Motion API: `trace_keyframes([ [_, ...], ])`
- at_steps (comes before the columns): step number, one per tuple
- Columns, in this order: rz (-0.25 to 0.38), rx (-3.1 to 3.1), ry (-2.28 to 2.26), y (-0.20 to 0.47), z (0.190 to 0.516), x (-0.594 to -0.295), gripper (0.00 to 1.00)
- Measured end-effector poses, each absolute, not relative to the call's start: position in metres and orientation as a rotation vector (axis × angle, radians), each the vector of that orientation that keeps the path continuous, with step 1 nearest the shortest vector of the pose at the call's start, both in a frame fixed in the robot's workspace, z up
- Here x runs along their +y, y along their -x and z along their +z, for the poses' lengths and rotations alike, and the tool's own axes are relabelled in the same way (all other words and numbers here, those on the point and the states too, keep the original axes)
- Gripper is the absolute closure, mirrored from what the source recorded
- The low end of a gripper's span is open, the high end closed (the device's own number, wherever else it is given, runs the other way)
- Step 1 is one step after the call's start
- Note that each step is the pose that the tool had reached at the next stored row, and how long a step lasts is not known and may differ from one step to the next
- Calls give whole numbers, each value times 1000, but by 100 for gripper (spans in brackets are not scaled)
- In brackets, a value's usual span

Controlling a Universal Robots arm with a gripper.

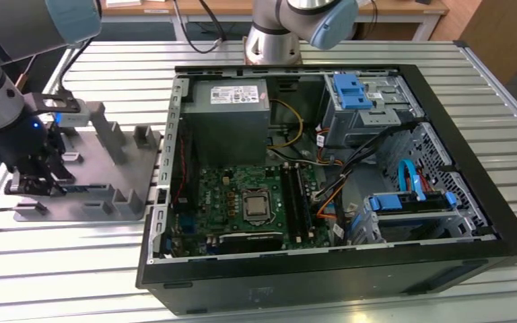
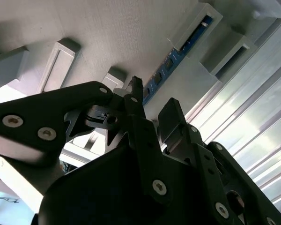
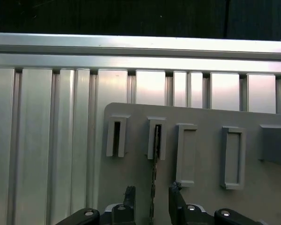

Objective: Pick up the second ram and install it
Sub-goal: 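Pick up the second ram and move it above second insertion slot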

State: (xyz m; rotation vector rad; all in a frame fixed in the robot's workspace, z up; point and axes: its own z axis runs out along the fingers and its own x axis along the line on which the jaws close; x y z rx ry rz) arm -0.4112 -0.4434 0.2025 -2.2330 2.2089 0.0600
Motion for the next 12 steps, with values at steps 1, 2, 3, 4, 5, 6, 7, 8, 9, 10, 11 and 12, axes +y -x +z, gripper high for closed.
trace_keyframes([
  [1, 60, 2204, 2238, 411, 201, -443, 59],
  [2, 60, 2199, 2243, 410, 199, -443, 59],
  [3, 60, 2195, 2247, 409, 198, -443, 59],
  [4, 60, 2192, 2250, 408, 197, -443, 59],
  [5, 61, 2190, 2251, 407, 197, -443, 59],
  [6, 65, 2188, 2251, 407, 196, -443, 59],
  [7, 68, 2185, 2249, 407, 196, -443, 59],
  [8, 72, 2183, 2248, 406, 195, -443, 59],
  [9, 74, 2181, 2247, 406, 194, -443, 59],
  [10, 76, 2180, 2247, 406, 193, -443, 59],
  [11, 76, 2180, 2247, 406, 192, -443, 59],
  [12, 76, 2180, 2247, 406, 191, -444, 59],
])
